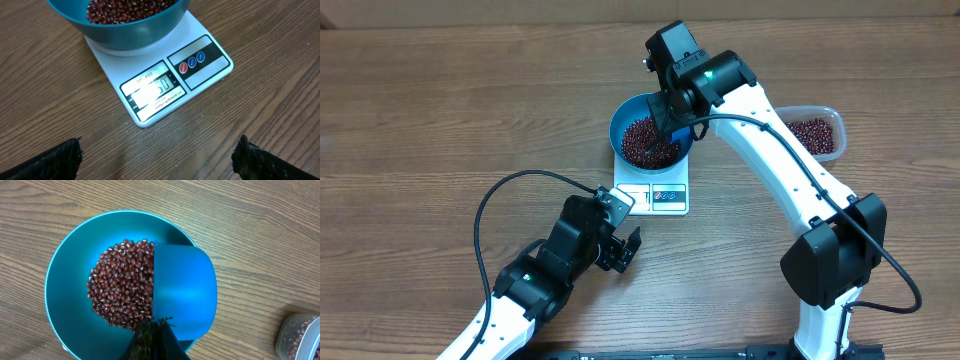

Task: Scoop item into bowl and weigh 150g on scale
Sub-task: 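Tilt the scoop with the right gripper to pour beans into the bowl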

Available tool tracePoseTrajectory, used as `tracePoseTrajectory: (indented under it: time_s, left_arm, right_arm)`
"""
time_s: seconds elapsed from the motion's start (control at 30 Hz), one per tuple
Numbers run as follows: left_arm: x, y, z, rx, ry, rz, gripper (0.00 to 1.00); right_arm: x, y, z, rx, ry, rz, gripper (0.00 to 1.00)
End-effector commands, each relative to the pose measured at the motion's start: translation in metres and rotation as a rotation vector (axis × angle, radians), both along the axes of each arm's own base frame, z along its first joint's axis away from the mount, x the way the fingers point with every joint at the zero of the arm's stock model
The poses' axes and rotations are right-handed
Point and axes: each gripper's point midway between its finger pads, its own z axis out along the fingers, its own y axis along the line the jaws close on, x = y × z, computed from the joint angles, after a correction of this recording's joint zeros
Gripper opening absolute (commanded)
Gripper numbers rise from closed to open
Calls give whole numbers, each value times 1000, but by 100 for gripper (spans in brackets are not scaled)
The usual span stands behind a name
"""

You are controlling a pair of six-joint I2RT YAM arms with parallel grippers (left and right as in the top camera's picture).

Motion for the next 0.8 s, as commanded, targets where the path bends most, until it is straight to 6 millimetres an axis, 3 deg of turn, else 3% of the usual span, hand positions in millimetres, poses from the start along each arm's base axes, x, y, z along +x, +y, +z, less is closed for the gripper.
tracePoseTrajectory:
  time_s: [0.0,0.77]
  left_arm:
    - [-1,-1,1,-3,-7,-16,100]
    - [-1,-1,1,-3,-7,-16,99]
  right_arm:
    - [7,-2,24,12,-66,-13,4]
    - [2,5,29,0,-83,11,4]
